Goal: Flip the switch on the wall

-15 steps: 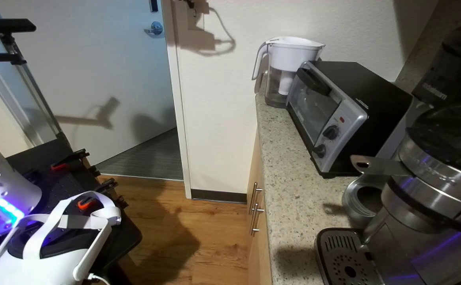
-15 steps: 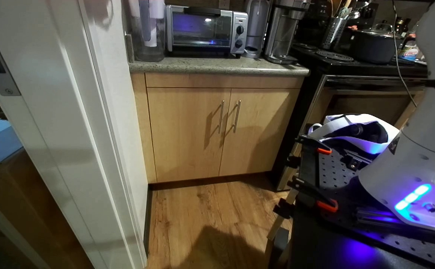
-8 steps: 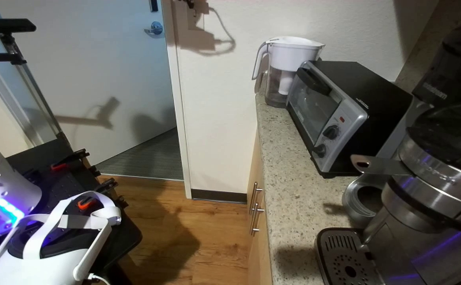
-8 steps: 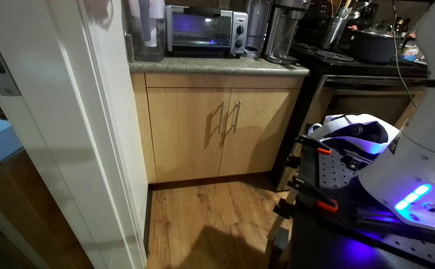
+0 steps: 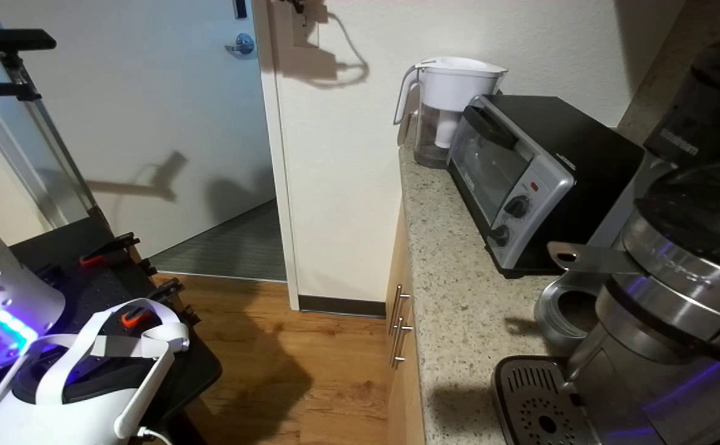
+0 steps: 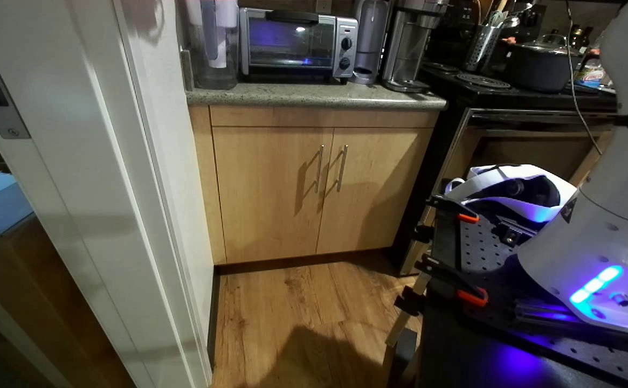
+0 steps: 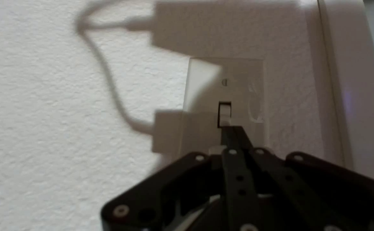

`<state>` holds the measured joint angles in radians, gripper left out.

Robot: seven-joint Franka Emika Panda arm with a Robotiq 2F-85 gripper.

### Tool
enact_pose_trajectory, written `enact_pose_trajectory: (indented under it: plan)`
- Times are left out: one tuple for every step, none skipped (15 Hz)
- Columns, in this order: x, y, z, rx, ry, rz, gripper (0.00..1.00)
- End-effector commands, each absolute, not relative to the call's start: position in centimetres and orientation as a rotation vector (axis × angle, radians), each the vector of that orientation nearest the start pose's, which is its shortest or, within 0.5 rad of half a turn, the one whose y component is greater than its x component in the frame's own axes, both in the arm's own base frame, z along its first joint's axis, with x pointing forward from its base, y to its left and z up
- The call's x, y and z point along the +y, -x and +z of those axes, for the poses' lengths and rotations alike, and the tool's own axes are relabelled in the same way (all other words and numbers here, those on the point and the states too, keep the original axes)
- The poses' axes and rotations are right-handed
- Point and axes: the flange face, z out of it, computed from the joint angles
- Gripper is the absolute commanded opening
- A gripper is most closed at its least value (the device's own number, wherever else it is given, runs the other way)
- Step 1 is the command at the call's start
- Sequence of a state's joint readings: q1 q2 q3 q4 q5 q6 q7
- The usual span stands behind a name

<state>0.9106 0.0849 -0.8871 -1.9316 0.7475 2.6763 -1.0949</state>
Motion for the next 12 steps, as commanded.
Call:
enact_pose_trajectory:
  plan:
    - [0.4, -61.7, 53.6, -0.803, 2.692, -1.201, 0.0]
    - [0.3, -61.8, 53.6, -0.801, 2.693, -1.2, 0.0]
    - [0.2, -61.8, 53.5, -0.799, 2.695, -1.198, 0.0]
    - [0.2, -61.8, 53.4, -0.798, 2.696, -1.196, 0.0]
    - [0.2, -61.9, 53.3, -0.796, 2.699, -1.191, 0.0]
    - [0.2, -62.0, 53.0, -0.796, 2.702, -1.183, 0.0]
    - [0.2, -62.0, 52.8, -0.796, 2.705, -1.174, 0.0]
    - [0.2, -62.1, 52.6, -0.797, 2.708, -1.159, 0.0]
    - [0.2, -62.1, 52.3, -0.799, 2.711, -1.145, 0.0]
    - [0.2, -62.2, 52.0, -0.8, 2.716, -1.132, 0.0]
    - [0.2, -62.3, 51.6, -0.803, 2.717, -1.119, 0.0]
    - [0.2, -62.4, 51.5, -0.803, 2.721, -1.114, 0.0]
